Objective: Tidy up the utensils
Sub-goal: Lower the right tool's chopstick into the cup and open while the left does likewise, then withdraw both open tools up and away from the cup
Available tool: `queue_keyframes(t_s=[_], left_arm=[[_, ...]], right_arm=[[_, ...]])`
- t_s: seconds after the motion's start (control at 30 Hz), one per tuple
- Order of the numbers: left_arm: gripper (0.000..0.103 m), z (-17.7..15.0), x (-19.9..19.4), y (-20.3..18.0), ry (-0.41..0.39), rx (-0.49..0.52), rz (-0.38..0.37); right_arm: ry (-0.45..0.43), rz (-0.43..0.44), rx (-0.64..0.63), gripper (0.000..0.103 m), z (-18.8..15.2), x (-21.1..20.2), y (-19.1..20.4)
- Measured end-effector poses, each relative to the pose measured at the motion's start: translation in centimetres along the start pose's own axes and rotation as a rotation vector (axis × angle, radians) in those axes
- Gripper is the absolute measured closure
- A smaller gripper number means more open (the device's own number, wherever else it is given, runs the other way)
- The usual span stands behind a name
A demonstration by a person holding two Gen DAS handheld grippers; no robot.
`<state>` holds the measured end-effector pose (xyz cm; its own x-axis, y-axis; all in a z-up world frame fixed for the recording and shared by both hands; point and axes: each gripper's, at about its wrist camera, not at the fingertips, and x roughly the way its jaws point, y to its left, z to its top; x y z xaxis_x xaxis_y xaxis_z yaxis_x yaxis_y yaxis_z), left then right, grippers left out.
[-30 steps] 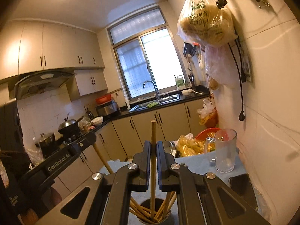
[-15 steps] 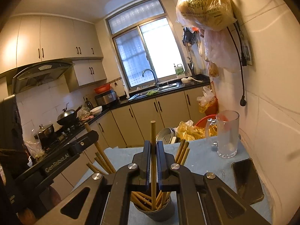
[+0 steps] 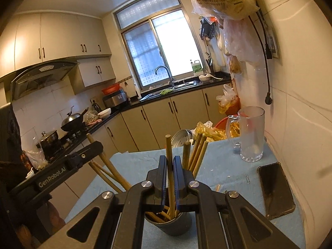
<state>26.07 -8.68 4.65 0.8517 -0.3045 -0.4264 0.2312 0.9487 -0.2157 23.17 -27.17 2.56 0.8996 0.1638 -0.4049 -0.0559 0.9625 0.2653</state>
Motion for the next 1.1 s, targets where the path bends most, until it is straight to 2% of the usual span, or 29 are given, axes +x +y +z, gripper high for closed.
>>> queue_keyframes(t_s=[0.57, 0.63, 0.67, 0.7, 0.73, 0.83, 0.93, 1.03, 1.1], left_arm=[[0.095, -0.7, 0.0, 0.3, 0.046, -0.006, -0.016], [0.091, -0.7, -0.3, 0.2, 0.046, 0.001, -0.007], [0.081, -0.7, -0.4, 0.2, 0.05, 0.004, -0.005], [0.067, -0.9, -0.6, 0.2, 0.056, 0.005, -0.004], [0.062, -1.0, -0.8, 0.2, 0.056, 0.005, -0.001], [0.06, -1.7, -2.2, 0.2, 0.042, 0.01, 0.008], [0.059, -2.7, -3.9, 0.3, 0.067, 0.0, 0.001], [0.057, -4.0, -6.2, 0.9, 0.085, -0.03, 0.015], [0.046, -5.0, -8.0, 0.9, 0.101, -0.007, 0.043]], right_arm=[[0.014, 0.012, 0.077, 0.092, -0.3, -0.1, -1.2], [0.013, 0.014, 0.078, 0.092, -0.4, -0.5, -1.2], [0.012, 0.013, 0.082, 0.092, -0.4, -0.6, -1.3], [0.013, 0.018, 0.087, 0.092, -0.4, -0.9, -1.4], [0.016, 0.022, 0.091, 0.092, -0.5, -1.2, -1.4], [0.028, 0.027, 0.112, 0.089, -0.9, -2.1, -1.6], [0.041, 0.021, 0.117, 0.085, -1.9, -3.5, -1.8], [0.066, 0.01, 0.128, 0.076, -3.1, -5.1, -2.1], [0.087, 0.001, 0.143, 0.068, -4.3, -6.3, -2.1]])
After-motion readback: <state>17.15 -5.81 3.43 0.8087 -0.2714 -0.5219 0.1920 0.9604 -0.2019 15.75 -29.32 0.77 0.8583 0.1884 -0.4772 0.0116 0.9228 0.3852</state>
